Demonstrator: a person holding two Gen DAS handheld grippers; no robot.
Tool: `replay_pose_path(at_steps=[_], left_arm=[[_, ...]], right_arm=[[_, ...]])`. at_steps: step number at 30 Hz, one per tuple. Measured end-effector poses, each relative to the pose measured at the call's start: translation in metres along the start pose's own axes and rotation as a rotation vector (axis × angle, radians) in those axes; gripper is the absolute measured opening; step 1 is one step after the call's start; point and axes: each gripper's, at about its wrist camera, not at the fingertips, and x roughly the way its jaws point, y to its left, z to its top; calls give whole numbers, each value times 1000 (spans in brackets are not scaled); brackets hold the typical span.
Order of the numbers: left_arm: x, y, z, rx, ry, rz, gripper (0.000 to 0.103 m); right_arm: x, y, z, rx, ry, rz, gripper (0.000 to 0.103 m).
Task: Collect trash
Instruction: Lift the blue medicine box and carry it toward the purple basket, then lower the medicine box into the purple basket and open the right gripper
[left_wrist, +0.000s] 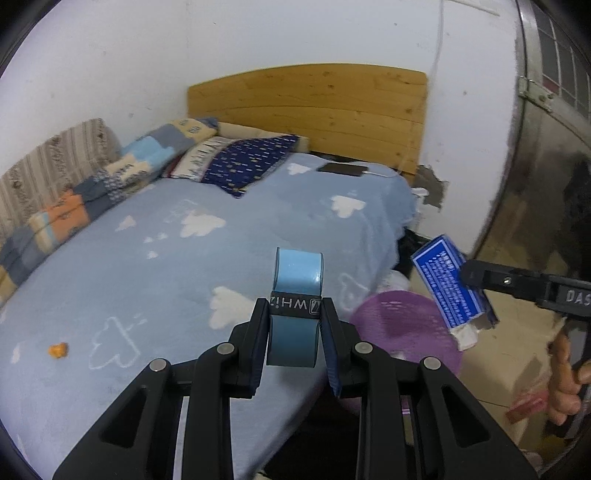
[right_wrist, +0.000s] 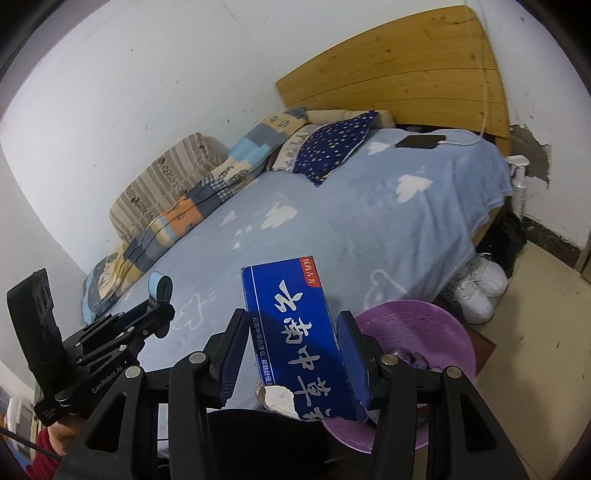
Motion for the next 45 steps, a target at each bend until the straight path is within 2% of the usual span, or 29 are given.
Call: replay_pose_path(at_steps=[7, 16, 23, 35, 38, 39, 45], left_arm=[[14, -30, 13, 28, 41, -96, 26], [52, -66, 16, 15, 161, -233, 26], [77, -83, 16, 0, 234, -291, 26], [110, -96, 9, -19, 327, -306, 27], [112, -93, 9, -35, 330, -302, 41], [111, -92, 9, -42, 325, -296, 49], [94, -83, 10, -42, 274, -262, 54]], right_arm=[[-15, -27, -1, 46, -19, -26, 53], [-18, -61, -3, 117, -29, -53, 53], [-11, -84, -6, 177, -19, -65, 53], [10, -105, -6, 217, 17, -82, 54], [15, -108, -7, 225, 28, -97, 54], [15, -109, -7, 227, 29, -102, 54], [11, -104, -5, 216, 25, -120, 55]])
